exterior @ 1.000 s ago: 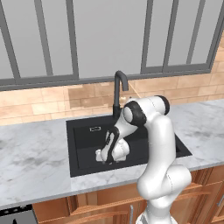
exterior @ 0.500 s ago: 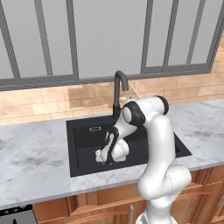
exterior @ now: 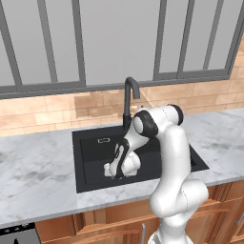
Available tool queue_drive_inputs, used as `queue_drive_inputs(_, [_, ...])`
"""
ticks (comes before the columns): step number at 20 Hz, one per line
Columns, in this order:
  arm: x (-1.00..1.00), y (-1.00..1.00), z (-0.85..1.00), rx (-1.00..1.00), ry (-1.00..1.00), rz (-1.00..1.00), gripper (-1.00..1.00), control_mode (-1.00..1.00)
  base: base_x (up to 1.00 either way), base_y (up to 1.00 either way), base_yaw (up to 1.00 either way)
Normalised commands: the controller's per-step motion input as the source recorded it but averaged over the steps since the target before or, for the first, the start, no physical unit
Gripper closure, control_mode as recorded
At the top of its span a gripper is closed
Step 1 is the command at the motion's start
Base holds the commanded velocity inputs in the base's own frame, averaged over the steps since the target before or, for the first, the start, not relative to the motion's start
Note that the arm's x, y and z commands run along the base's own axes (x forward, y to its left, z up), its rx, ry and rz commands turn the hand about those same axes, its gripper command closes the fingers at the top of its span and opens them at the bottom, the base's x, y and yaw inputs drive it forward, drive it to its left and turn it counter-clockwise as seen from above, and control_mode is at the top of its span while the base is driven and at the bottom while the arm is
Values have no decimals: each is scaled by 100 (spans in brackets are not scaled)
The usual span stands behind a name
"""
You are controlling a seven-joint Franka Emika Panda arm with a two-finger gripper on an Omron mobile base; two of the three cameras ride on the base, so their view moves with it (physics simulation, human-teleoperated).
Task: Pick up the dish brush and dish brush from the sink, and place them back in the cabinet, and close the cabinet doors.
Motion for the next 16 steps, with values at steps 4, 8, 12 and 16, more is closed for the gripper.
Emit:
queue_drive_inputs(4, [11, 0, 0, 0, 0, 0, -100, -100, 0, 0, 0])
queue_drive_inputs(8, [18, 0, -4, 0, 0, 0, -100, -100, 0, 0, 0])
queue_drive_inputs(12, [11, 0, -4, 0, 0, 0, -100, -100, 0, 0, 0])
queue_drive_inputs(16, [4, 0, -11, 0, 0, 0, -100, -100, 0, 0, 0])
